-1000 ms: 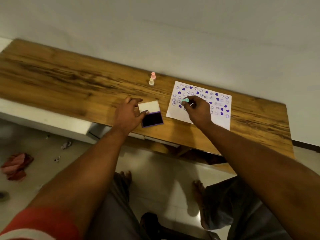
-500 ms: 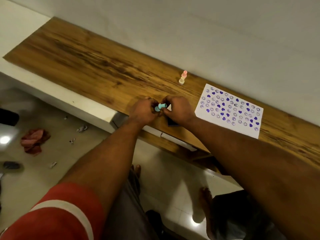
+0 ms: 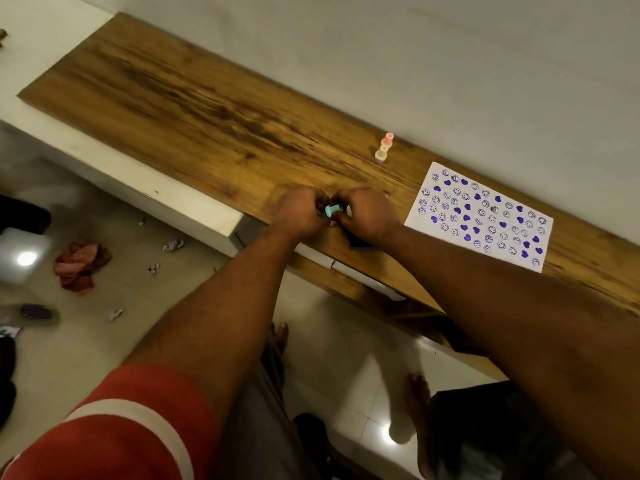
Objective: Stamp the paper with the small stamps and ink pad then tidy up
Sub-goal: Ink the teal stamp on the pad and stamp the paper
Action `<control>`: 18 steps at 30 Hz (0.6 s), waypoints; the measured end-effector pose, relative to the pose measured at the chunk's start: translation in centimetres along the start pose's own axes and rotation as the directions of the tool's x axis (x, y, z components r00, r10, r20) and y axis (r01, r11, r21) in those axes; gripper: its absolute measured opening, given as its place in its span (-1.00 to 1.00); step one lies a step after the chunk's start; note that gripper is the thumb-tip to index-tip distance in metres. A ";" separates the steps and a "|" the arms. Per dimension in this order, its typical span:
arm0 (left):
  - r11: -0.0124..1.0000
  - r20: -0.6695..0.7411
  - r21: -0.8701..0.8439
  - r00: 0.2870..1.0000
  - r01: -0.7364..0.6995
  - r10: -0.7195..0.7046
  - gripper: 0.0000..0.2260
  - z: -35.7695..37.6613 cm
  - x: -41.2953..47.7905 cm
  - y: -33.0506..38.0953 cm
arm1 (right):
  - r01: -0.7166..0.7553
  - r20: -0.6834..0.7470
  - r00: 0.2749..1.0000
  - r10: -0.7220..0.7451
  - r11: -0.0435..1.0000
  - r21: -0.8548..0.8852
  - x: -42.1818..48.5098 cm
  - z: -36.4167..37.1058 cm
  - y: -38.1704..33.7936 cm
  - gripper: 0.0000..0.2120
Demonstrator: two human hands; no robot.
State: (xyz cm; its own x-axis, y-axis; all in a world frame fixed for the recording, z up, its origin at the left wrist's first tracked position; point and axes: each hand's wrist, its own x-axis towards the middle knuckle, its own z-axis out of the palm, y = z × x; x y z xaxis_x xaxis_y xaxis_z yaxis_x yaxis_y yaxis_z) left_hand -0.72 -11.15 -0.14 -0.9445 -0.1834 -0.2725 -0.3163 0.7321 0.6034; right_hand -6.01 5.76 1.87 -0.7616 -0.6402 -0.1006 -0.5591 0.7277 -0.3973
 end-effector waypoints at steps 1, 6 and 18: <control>1.000 0.004 0.009 1.000 0.002 -0.002 -0.63 0.0 0.0 0.1 | 0.017 0.010 1.000 -0.017 0.999 -0.032 0.1 -0.1 0.0 -0.73; 0.996 0.012 0.087 1.000 -0.016 0.015 -0.68 -0.5 0.0 0.8 | 0.145 0.101 0.987 -0.124 0.959 -0.245 1.2 -1.3 -0.6 -0.72; 0.982 0.062 0.187 0.998 -0.031 0.019 -0.74 -0.8 0.5 1.3 | 0.534 0.394 0.844 -0.363 0.640 -0.553 2.2 -3.2 -2.6 -0.78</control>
State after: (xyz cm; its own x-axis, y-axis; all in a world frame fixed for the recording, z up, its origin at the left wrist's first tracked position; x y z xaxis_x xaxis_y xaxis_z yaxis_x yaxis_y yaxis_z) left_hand -1.67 -10.79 1.14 -0.9431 -0.1280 -0.3069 -0.2649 0.8471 0.4607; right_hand -7.26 3.29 5.56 -0.3105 -0.9019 -0.3003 -0.9454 0.2601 0.1965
